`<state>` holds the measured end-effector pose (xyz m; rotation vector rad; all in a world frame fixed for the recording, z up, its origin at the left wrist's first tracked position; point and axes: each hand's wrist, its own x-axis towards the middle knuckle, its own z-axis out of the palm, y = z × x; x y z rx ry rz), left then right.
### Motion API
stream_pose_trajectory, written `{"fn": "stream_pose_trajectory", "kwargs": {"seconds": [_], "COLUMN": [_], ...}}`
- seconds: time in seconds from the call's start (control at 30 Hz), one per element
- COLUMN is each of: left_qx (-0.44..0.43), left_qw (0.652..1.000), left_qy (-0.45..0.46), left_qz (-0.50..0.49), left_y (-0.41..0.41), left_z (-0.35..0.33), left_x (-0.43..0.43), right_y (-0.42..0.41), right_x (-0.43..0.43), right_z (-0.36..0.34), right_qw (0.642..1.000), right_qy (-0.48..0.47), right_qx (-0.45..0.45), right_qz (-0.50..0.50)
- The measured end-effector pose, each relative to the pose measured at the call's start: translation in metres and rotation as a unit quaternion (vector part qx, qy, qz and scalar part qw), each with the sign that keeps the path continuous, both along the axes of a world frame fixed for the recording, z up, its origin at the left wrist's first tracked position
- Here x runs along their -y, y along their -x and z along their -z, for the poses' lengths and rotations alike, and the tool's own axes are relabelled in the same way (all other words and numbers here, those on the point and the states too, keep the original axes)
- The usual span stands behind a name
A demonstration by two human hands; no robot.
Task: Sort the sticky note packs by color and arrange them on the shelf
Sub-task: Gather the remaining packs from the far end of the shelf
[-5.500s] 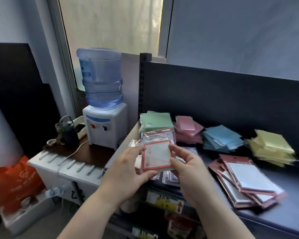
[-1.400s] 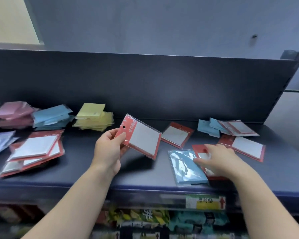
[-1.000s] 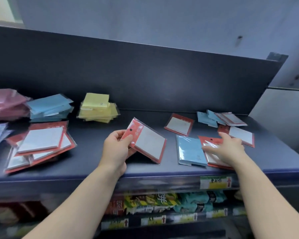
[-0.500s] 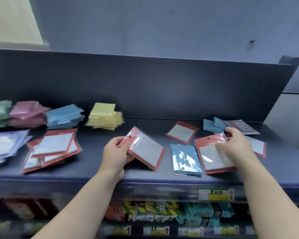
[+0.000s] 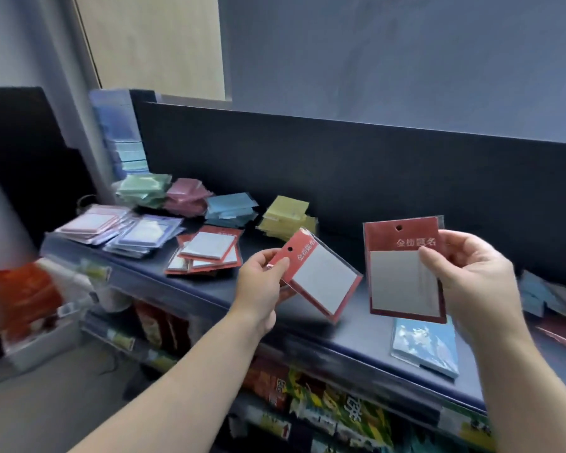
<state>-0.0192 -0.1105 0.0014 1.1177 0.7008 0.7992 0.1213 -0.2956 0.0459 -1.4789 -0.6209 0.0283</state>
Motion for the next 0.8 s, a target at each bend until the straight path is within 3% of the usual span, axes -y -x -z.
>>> {"fn": "stream_pose_trajectory", "kwargs": {"seconds": [0.13,0.37,0.57,0.8], "left_qx": [-0.018,0.012,-0.001,-0.085], "left_qw": [1.0,0.998,0.997,0.995], "left_qy": [-0.006,0.001,-0.011,-0.05], "left_qz": [-0.023,-0.058,-0.079,0.014], "left_y": [0.03,0.071,0.087,0.072], "left_z": [0.002,-0.001,-0.014,-0.014], "left_x": [-0.014,-0.059,-0.139,-0.221], "right_y": [0.019,0.058,0.08,0.097], "right_x": [-0.037,-0.104,-0.156,-0.21], "right_z": [0.007,0.011,0.01,0.014], "right_qw": [0.993,0.979,0.978,0.978], "right_qy": [-0.005,0.025,-0.001,-0.009], "right_qx": [-0.065,-0.111,-0.146,-0.189], "right_qz": [-0.095,-0.167,-0.146,-0.092]}}
